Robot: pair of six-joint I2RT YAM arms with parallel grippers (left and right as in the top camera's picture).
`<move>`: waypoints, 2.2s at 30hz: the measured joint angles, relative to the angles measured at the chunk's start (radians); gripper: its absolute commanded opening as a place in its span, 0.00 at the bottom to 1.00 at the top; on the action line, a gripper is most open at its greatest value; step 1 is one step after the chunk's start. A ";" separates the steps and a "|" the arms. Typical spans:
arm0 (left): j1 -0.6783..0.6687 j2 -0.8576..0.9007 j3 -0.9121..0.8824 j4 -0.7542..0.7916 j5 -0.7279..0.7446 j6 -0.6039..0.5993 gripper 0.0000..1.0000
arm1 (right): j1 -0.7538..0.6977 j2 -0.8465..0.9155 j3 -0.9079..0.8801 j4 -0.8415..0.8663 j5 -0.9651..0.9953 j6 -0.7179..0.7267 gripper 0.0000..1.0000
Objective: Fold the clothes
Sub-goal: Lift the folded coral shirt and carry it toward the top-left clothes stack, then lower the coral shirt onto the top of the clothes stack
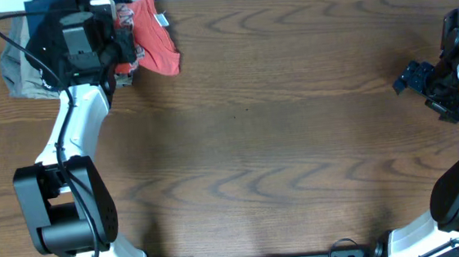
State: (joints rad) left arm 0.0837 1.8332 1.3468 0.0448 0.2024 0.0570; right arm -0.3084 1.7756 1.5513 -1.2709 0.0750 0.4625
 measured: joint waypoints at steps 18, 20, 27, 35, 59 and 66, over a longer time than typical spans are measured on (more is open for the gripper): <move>0.041 0.000 0.064 0.170 -0.126 0.000 0.06 | 0.000 0.000 0.000 0.000 0.000 0.000 0.99; 0.063 0.008 0.064 0.169 -0.132 -0.001 0.06 | 0.000 0.000 0.000 0.000 0.000 0.000 0.99; 0.171 0.127 0.068 0.175 -0.139 -0.012 0.06 | 0.000 0.000 0.000 0.000 0.000 0.000 0.99; 0.284 0.232 0.068 0.185 -0.125 -0.032 0.07 | 0.000 0.000 0.000 0.000 0.000 0.000 0.99; 0.323 0.032 0.072 0.255 -0.114 -0.187 0.06 | 0.000 0.000 0.000 0.000 0.000 0.000 0.99; 0.252 0.052 0.100 0.453 -0.097 -0.224 0.06 | 0.000 0.000 0.000 0.000 0.000 0.000 0.99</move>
State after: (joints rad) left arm 0.3355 1.8854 1.4464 0.4976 0.1051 -0.1665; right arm -0.3084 1.7756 1.5513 -1.2709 0.0753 0.4625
